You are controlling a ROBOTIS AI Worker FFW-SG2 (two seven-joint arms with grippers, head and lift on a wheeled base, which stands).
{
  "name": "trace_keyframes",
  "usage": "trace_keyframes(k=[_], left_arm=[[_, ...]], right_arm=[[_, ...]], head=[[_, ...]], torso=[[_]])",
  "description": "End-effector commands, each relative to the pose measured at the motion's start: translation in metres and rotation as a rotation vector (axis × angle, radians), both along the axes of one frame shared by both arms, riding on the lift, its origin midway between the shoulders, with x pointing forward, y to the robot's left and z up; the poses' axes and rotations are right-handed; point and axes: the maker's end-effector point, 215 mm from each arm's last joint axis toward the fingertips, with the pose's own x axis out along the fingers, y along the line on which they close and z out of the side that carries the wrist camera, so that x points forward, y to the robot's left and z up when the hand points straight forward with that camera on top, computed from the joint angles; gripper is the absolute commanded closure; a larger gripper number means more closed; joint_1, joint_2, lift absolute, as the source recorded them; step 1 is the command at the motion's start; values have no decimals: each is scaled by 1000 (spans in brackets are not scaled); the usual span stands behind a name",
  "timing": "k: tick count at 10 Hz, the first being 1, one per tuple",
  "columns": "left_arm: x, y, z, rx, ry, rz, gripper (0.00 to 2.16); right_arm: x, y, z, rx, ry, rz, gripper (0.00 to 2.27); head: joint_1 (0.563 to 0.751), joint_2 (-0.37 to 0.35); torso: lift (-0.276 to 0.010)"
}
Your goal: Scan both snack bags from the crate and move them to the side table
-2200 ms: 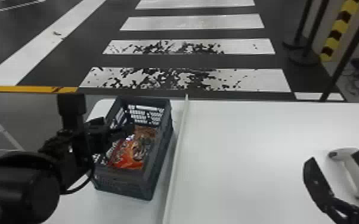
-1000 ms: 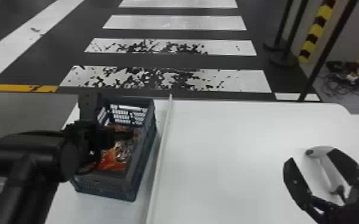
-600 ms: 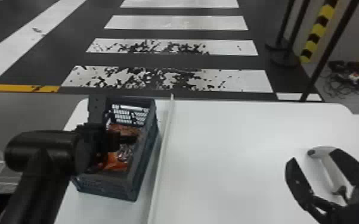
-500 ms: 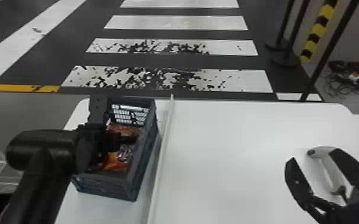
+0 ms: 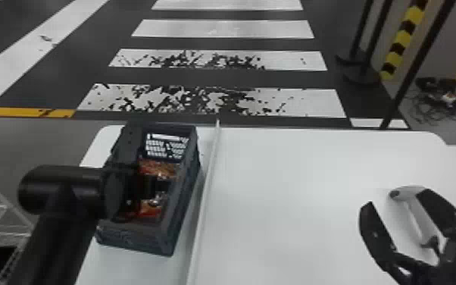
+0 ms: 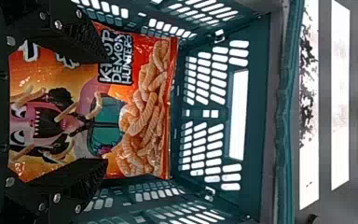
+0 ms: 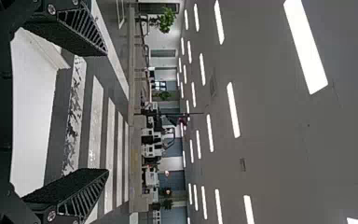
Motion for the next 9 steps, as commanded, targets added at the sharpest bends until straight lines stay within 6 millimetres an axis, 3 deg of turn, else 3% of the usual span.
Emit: trace_keyframes(k=[1,2,3,4,6,9], left_arm=[[-5,2,-11,-1,24,3,302],[-9,3,-16,-1,37,5,714],[-12,4,-21,-4,44,11,1477],[-15,3,-24,-20,46,8,1622],[-19,14,-22,-18,38,35,1703],[-18,22,22,10,-76,57,1703]], right_arm=[[-3,3,4,4,-15,4,107],[-5,4,7,7,-23,4,107],[-7,3,9,7,-30,3,107],[-10,3,12,7,-43,1,107],[-14,2,18,10,-61,-2,107],[-18,4,22,13,-66,-1,107]], head=[[695,48],[695,51],[695,54],[695,57],[695,58],[695,76]], torso=[[-95],[-95],[-95],[-95],[-95],[-95]])
